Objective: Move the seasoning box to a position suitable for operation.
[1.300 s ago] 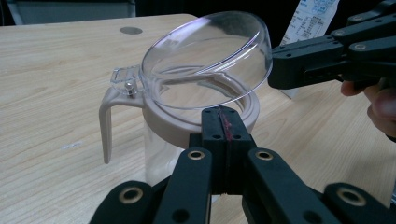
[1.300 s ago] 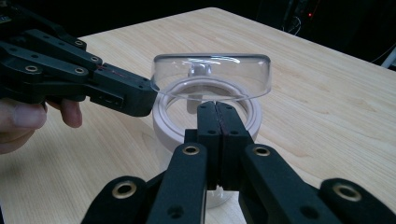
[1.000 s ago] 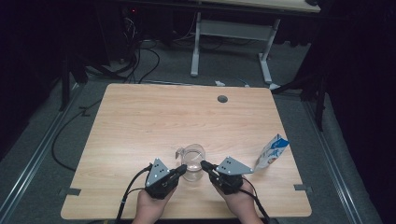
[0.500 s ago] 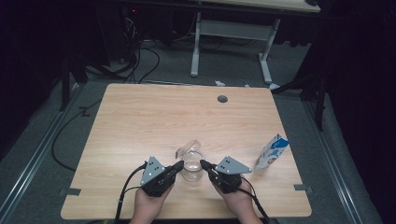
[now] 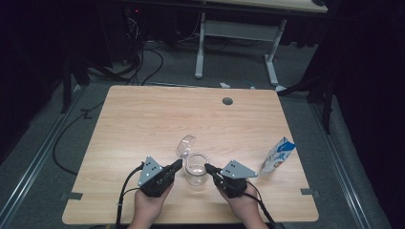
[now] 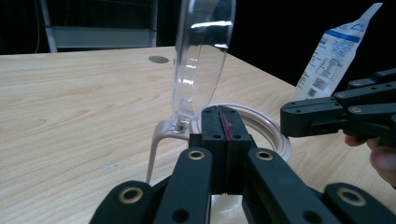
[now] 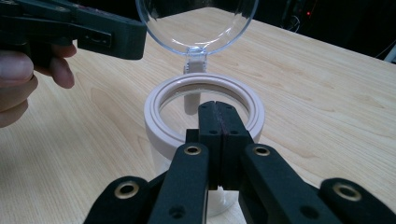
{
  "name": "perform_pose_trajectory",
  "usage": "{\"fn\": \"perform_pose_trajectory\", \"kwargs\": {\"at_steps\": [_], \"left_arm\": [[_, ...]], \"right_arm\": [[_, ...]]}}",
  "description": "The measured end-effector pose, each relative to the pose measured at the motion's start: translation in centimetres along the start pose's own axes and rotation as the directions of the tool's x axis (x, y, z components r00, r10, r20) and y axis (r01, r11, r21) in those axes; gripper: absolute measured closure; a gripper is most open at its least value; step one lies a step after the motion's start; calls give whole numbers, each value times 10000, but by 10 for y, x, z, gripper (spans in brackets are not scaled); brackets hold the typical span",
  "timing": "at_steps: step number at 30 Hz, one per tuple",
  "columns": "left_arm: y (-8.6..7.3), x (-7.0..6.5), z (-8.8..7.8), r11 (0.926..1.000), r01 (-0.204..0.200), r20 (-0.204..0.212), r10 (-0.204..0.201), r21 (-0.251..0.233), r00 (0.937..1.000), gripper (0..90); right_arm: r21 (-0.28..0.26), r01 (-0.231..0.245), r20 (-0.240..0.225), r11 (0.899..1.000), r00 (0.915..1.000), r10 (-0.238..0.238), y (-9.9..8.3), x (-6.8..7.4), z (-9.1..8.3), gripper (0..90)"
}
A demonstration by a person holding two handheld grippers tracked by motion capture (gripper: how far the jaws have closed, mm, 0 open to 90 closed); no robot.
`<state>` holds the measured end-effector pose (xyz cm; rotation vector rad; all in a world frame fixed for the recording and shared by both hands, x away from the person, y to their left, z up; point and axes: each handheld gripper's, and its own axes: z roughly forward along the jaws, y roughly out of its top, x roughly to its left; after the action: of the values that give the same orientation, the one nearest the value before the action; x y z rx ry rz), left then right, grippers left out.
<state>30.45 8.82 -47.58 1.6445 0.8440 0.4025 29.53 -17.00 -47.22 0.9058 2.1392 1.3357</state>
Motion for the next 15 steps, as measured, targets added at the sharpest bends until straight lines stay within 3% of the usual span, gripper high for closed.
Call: {"fn": "perform_pose_trajectory", "kwargs": {"at_steps": [9, 15], "left_arm": [[-1, 4, -1, 10000, 21, -55, -21, 36, 10000, 899], [-10, 17, -10, 9977, -198, -331, 220, 643, 9992, 870]], "right_arm": [[-31, 26, 4, 10000, 10000, -26, 0, 0, 0, 900], [-43, -209, -23, 9998, 9998, 209, 0, -3, -9, 812]]}}
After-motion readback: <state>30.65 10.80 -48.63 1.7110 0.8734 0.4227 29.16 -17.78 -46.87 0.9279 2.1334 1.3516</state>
